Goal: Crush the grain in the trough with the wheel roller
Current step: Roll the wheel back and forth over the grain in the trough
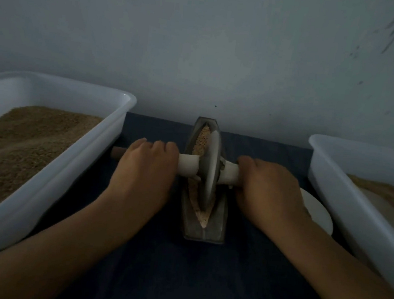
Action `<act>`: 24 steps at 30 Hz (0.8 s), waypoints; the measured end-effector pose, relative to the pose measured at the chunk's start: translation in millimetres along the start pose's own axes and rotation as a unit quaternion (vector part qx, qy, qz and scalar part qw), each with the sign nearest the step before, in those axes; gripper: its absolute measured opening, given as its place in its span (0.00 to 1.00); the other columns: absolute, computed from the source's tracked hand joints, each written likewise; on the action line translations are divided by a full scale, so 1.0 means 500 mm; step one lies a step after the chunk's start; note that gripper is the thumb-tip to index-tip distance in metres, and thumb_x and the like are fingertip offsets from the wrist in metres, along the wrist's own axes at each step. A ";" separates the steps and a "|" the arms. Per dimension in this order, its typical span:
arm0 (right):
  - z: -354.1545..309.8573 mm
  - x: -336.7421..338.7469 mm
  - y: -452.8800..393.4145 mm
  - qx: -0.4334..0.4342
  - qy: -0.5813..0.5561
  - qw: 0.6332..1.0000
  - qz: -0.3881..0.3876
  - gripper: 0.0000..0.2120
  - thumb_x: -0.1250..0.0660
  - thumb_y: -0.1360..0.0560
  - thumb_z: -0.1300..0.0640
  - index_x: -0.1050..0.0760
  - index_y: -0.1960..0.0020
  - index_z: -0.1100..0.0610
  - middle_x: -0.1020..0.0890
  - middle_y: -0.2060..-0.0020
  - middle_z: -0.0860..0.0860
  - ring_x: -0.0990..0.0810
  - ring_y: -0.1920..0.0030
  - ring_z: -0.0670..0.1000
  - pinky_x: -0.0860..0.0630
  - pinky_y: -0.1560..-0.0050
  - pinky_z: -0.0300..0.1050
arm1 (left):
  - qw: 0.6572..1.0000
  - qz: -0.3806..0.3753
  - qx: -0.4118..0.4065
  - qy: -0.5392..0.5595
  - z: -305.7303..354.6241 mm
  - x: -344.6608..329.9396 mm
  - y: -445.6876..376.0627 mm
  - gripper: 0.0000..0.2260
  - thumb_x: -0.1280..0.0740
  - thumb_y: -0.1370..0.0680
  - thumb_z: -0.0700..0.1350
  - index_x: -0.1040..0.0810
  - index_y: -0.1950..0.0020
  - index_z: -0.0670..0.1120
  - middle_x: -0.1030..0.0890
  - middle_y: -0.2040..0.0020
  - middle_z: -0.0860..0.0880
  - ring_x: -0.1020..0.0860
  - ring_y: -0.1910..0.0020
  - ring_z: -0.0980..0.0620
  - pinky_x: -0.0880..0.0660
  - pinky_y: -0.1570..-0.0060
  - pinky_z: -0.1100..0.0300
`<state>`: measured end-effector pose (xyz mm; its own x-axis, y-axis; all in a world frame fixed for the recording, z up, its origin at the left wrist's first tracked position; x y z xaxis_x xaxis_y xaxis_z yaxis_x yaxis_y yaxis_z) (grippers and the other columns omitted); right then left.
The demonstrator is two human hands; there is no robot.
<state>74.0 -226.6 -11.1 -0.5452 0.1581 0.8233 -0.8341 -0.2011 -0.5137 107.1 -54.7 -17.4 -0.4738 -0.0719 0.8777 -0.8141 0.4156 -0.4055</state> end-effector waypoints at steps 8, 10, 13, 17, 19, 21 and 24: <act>-0.017 0.035 0.013 0.019 -0.044 0.998 0.037 0.09 0.25 0.36 0.61 0.24 0.61 0.58 0.22 0.69 0.54 0.26 0.69 0.55 0.35 0.62 0.45 | 1.000 -0.004 0.013 0.024 -0.012 0.005 0.040 0.19 0.28 0.28 0.56 0.33 0.44 0.52 0.23 0.49 0.53 0.24 0.54 0.54 0.36 0.59 0.62; -0.012 0.014 0.002 0.015 -0.053 0.998 0.031 0.09 0.25 0.35 0.60 0.25 0.60 0.58 0.23 0.69 0.54 0.27 0.69 0.54 0.35 0.63 0.45 | 0.999 0.005 0.017 0.041 -0.014 -0.008 0.028 0.19 0.28 0.28 0.54 0.33 0.45 0.51 0.23 0.50 0.52 0.24 0.54 0.53 0.33 0.55 0.60; 0.003 -0.027 -0.025 0.003 -0.048 0.999 0.024 0.09 0.26 0.34 0.60 0.27 0.61 0.57 0.24 0.69 0.53 0.31 0.71 0.53 0.41 0.66 0.44 | 0.998 0.011 0.019 0.064 -0.016 -0.033 -0.015 0.20 0.27 0.29 0.52 0.33 0.45 0.51 0.23 0.49 0.51 0.23 0.52 0.51 0.30 0.49 0.57; 0.027 -0.091 -0.082 -0.026 0.004 0.999 -0.048 0.09 0.30 0.29 0.54 0.26 0.51 0.53 0.21 0.61 0.50 0.24 0.64 0.54 0.42 0.66 0.45 | 0.997 0.021 0.026 0.068 -0.026 -0.066 -0.099 0.18 0.27 0.29 0.49 0.31 0.45 0.51 0.22 0.50 0.50 0.22 0.52 0.48 0.30 0.49 0.54; 0.040 -0.114 -0.116 -0.033 -0.005 0.997 -0.070 0.09 0.31 0.28 0.54 0.25 0.49 0.53 0.20 0.58 0.50 0.22 0.59 0.54 0.39 0.65 0.45 | 0.997 0.030 0.037 0.055 -0.032 -0.079 -0.139 0.15 0.28 0.29 0.48 0.30 0.46 0.50 0.21 0.51 0.49 0.21 0.53 0.47 0.33 0.53 0.54; 0.054 -0.134 -0.151 -0.050 -0.026 0.994 -0.093 0.08 0.31 0.28 0.55 0.23 0.49 0.54 0.19 0.55 0.52 0.22 0.57 0.53 0.37 0.66 0.43 | 0.997 0.036 0.046 0.051 -0.037 -0.090 -0.171 0.12 0.30 0.27 0.47 0.29 0.48 0.50 0.20 0.53 0.49 0.21 0.56 0.46 0.36 0.57 0.54; 0.067 -0.158 -0.189 -0.070 -0.033 0.989 -0.125 0.07 0.30 0.27 0.56 0.20 0.49 0.54 0.18 0.52 0.53 0.21 0.56 0.53 0.37 0.65 0.41 | 0.997 0.042 0.049 0.053 -0.045 -0.100 -0.205 0.10 0.30 0.27 0.47 0.28 0.48 0.50 0.20 0.55 0.48 0.21 0.58 0.46 0.37 0.59 0.54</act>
<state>198.8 -252.5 -19.3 -0.3184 0.1212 0.9402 -0.9479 -0.0271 -0.3175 221.6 -73.4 -14.2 -0.5081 0.0579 0.8594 -0.8040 0.3261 -0.4973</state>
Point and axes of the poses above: each hand's wrist, its own y-axis away from the middle knuckle, its own x-axis out of the back of the hand, z = x × y, the point moved 8 cm from there along -y, towards the middle knuckle
